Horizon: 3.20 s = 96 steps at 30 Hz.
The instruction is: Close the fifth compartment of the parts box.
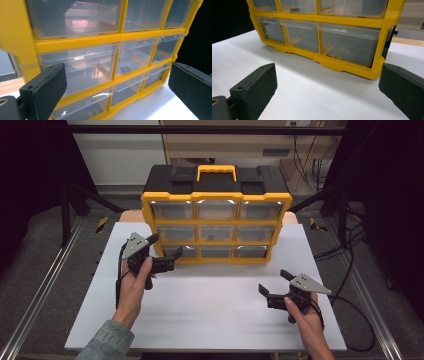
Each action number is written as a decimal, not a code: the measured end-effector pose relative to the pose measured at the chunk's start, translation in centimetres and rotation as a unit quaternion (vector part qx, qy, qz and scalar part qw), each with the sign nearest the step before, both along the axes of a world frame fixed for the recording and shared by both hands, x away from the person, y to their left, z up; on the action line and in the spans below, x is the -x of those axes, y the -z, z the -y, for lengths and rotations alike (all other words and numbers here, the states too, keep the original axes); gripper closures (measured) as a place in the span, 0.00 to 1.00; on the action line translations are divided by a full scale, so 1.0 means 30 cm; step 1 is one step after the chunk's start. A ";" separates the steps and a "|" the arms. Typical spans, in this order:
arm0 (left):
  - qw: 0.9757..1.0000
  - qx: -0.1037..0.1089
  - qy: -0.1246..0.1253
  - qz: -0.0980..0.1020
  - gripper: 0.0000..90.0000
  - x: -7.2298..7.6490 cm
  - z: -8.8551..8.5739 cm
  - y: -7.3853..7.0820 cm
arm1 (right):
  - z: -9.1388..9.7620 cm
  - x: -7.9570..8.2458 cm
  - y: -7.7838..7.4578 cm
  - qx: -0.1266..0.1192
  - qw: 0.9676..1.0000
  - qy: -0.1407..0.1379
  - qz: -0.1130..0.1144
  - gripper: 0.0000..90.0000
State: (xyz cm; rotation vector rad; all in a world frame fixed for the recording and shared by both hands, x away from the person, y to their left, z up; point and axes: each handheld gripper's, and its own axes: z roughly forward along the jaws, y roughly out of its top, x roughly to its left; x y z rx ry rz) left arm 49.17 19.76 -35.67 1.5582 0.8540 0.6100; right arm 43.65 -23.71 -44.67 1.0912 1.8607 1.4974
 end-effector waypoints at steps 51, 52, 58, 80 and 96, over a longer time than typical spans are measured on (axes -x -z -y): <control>0.999 -0.003 -0.034 0.020 0.02 0.131 -0.331 0.008 | 0.002 0.005 0.000 0.013 1.000 -0.004 0.009 0.03; 0.999 -0.002 -0.035 0.019 0.02 0.134 -0.339 0.012 | 0.002 0.005 0.000 0.013 1.000 -0.004 0.009 0.03; 0.999 0.001 -0.042 0.018 0.02 0.149 -0.378 0.033 | 0.003 0.008 -0.001 0.015 1.000 -0.005 0.013 0.03; 0.999 0.006 -0.039 0.009 0.02 0.187 -0.426 0.147 | 0.016 0.009 -0.004 0.011 1.000 -0.001 0.015 0.03; 1.000 -0.007 -0.023 0.000 0.02 0.206 -0.417 0.210 | 0.021 0.014 -0.008 0.019 0.999 0.000 0.027 0.03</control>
